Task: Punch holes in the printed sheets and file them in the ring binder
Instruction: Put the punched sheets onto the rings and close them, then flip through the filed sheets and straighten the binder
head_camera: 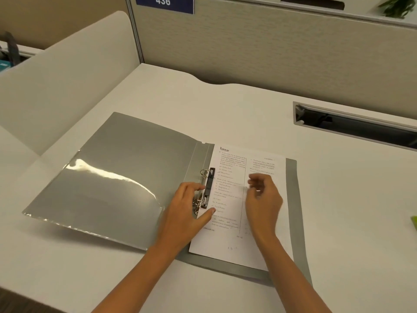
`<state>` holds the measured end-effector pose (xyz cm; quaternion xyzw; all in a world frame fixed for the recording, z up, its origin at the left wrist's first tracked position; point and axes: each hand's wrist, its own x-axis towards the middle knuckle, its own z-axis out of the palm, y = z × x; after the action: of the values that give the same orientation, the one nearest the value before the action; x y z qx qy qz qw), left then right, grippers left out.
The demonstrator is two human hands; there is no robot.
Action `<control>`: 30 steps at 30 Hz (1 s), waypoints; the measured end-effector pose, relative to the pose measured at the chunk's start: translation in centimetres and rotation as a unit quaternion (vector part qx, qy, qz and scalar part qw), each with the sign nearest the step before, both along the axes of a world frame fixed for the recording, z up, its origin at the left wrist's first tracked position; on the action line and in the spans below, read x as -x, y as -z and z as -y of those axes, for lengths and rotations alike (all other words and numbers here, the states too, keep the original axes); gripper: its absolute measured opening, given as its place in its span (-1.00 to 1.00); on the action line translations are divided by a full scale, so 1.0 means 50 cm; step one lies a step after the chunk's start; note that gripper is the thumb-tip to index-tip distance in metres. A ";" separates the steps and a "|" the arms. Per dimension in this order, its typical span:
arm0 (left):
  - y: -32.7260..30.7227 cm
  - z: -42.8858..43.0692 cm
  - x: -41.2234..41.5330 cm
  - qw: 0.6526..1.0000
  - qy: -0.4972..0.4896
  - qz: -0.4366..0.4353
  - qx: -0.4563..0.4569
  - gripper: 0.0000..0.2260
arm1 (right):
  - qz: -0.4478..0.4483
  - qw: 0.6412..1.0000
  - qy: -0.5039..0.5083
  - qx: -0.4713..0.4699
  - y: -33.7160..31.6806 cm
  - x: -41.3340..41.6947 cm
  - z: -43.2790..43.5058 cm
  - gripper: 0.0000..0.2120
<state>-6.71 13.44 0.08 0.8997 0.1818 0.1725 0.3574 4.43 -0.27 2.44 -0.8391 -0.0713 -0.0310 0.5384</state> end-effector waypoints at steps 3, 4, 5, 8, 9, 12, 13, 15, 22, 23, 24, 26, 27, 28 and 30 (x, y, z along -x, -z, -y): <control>0.004 0.019 -0.007 1.000 -0.009 0.002 0.027 -0.48 | 0.006 0.996 0.073 0.056 -0.012 0.024 0.045 -0.73; 0.005 0.025 -0.008 1.000 -0.009 0.007 0.027 -0.48 | 0.006 0.993 0.091 0.071 -0.013 0.029 0.060 -0.71; 0.006 0.032 -0.009 1.000 -0.010 0.010 0.024 -0.50 | 0.000 0.992 0.105 0.076 -0.014 0.032 0.074 -0.70; 0.012 0.052 -0.008 0.999 -0.025 0.018 0.018 -0.61 | -0.040 0.987 0.122 0.100 -0.017 0.035 0.107 -0.68; 0.015 0.055 -0.008 0.999 -0.035 0.024 0.025 -0.67 | -0.057 0.983 0.118 0.127 -0.015 0.034 0.118 -0.67; 0.026 0.061 -0.015 0.997 -0.053 0.034 0.053 -0.79 | -0.144 0.951 0.082 0.261 -0.018 0.031 0.139 -0.60; 0.029 0.063 -0.018 0.996 -0.051 0.031 0.065 -0.80 | -0.168 0.941 0.074 0.284 -0.021 0.029 0.143 -0.57; 0.032 0.066 -0.021 0.995 -0.046 0.025 0.081 -0.78 | -0.201 0.935 0.074 0.281 -0.033 0.025 0.148 -0.54; 0.032 0.057 -0.027 0.995 -0.047 0.018 0.084 -0.80 | -0.254 0.943 0.083 0.200 -0.047 -0.001 0.183 -0.64; 0.032 0.057 -0.027 0.995 -0.047 0.014 0.081 -0.81 | -0.249 0.946 0.091 0.187 -0.048 -0.001 0.188 -0.71; 0.032 0.058 -0.027 0.996 -0.048 0.011 0.080 -0.81 | -0.241 0.950 0.096 0.175 -0.050 -0.001 0.191 -0.77; 0.031 0.059 -0.029 0.996 -0.050 0.012 0.079 -0.83 | -0.225 0.956 0.103 0.154 -0.056 -0.001 0.192 -0.82; 0.028 0.059 -0.029 0.995 -0.051 0.013 0.081 -0.83 | -0.220 0.959 0.106 0.145 -0.059 0.000 0.192 -0.83; 0.027 0.060 -0.030 0.995 -0.053 0.015 0.086 -0.84 | -0.218 0.960 0.107 0.140 -0.061 -0.001 0.192 -0.84; 0.020 0.061 -0.030 0.991 -0.062 0.026 0.116 -0.85 | -0.223 0.959 0.106 0.137 -0.063 -0.005 0.191 -0.84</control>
<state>-5.23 10.39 -0.90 0.8344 0.2465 0.1951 0.4526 4.67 -9.84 5.59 -0.8931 0.1360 0.1101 0.4144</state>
